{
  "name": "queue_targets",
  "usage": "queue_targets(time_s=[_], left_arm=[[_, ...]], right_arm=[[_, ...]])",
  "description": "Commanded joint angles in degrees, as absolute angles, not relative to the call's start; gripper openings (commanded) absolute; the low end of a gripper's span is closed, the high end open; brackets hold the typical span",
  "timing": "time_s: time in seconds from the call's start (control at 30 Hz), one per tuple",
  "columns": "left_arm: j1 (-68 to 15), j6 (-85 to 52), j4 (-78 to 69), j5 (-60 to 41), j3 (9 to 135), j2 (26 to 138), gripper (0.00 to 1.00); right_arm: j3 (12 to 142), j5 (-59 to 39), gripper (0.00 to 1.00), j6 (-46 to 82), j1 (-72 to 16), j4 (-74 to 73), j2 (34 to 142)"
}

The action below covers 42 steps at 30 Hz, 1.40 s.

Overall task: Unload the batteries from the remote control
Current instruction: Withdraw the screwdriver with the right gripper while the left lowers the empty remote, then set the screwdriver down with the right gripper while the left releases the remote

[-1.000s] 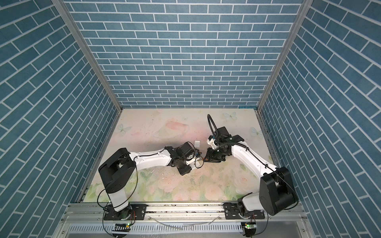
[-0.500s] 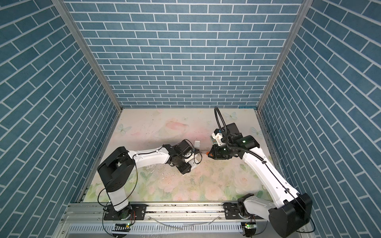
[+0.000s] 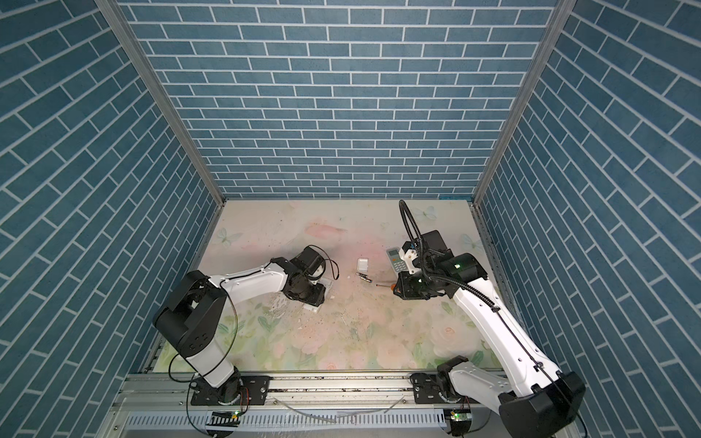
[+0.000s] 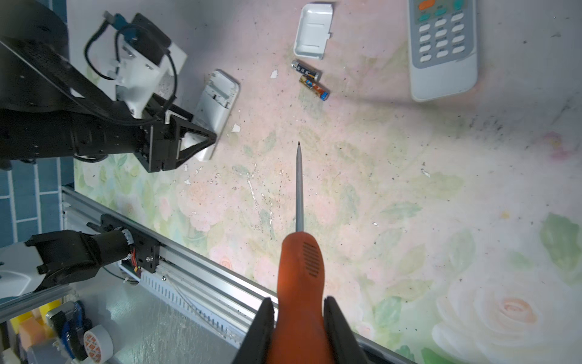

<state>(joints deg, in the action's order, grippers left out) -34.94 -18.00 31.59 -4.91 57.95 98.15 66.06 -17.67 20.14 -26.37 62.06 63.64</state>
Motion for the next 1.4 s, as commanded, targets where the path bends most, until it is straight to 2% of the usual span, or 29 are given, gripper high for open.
queue_targets(time_s=[0.0,0.23,0.37,0.5,0.6,0.73,0.83,0.97,1.37], left_arm=[[-29.42,-23.24,37.37,3.94,59.89,98.74,0.0],[-18.87,-22.57,36.04,7.94,62.14,100.32,0.0],[-15.98,-21.23,35.4,7.83,63.69,102.58,0.0],[-14.64,-20.94,34.92,6.53,65.1,104.74,0.04],[-14.09,-21.35,33.74,4.92,64.95,104.77,0.14],[-13.63,-21.86,32.56,2.37,64.88,104.59,0.36],[-13.62,-22.31,31.78,0.36,64.7,104.24,0.47],[-13.55,-22.95,30.23,-0.53,63.59,102.9,0.5],[-10.68,-19.43,31.96,-0.07,65.05,104.71,0.51]], right_arm=[[66.42,-12.11,0.0,20.84,-25.18,61.07,62.97],[61.15,-5.93,0.0,25.62,-17.77,48.42,60.69],[56.18,-6.85,0.0,28.33,-11.82,38.04,60.45],[50.47,-1.89,0.0,29.27,-7.37,29.73,59.03],[43.52,-1.19,0.0,29.17,-4.47,20.11,56.93],[37.42,0.21,0.0,27.47,-4.3,12.22,58.65],[33.14,0.46,0.0,27.81,-4.18,7.59,59.62],[27.81,-1.65,0.0,28.95,-4.17,1.42,58.12],[24.23,-1.83,0.0,32.83,-4.13,2.6,62.49]])
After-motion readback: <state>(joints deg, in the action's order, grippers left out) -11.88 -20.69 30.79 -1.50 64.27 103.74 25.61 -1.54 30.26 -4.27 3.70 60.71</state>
